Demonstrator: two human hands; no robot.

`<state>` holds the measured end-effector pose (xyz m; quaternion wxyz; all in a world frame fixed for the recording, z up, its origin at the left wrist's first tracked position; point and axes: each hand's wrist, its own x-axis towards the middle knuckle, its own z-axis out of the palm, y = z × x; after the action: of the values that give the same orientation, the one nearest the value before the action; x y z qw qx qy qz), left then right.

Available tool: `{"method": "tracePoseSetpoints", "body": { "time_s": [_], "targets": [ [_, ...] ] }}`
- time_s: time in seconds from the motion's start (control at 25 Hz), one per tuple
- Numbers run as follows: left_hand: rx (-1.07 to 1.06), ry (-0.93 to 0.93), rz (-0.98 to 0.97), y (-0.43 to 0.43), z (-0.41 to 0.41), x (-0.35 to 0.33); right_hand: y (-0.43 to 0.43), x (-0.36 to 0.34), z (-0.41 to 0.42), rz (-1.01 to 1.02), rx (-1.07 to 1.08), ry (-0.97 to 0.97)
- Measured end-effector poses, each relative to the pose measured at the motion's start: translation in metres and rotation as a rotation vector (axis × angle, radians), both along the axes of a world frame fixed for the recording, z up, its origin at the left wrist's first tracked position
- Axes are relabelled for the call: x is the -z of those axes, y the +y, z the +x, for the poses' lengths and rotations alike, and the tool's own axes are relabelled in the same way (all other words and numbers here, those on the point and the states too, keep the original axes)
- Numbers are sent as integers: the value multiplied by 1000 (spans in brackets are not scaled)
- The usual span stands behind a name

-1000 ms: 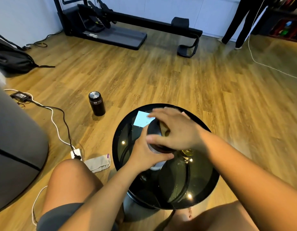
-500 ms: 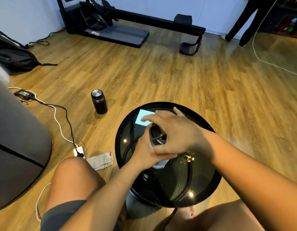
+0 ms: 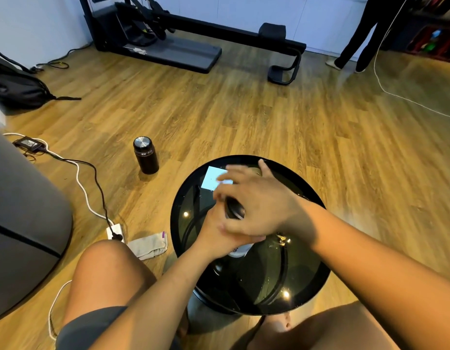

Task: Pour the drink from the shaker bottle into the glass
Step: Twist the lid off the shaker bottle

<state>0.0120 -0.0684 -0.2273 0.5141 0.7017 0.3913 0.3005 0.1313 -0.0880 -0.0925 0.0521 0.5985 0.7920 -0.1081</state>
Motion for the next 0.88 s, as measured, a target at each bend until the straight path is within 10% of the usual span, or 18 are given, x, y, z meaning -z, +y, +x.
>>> {"method": "tracePoseSetpoints", "body": {
  "time_s": [0.16,0.4,0.64,0.88],
  "targets": [
    [-21,10,-71,1,-1,2,3,2,-2,101,528,-239],
    [-12,25,-14,1,-1,-1,-3,-2,4,-80,12,14],
    [-22,8,-70,0,-1,-2,0,-3,0,39,442,-246],
    [-23,0,-37,2,-1,-2,-8,-2,4,-66,116,-89]
  ]
}}
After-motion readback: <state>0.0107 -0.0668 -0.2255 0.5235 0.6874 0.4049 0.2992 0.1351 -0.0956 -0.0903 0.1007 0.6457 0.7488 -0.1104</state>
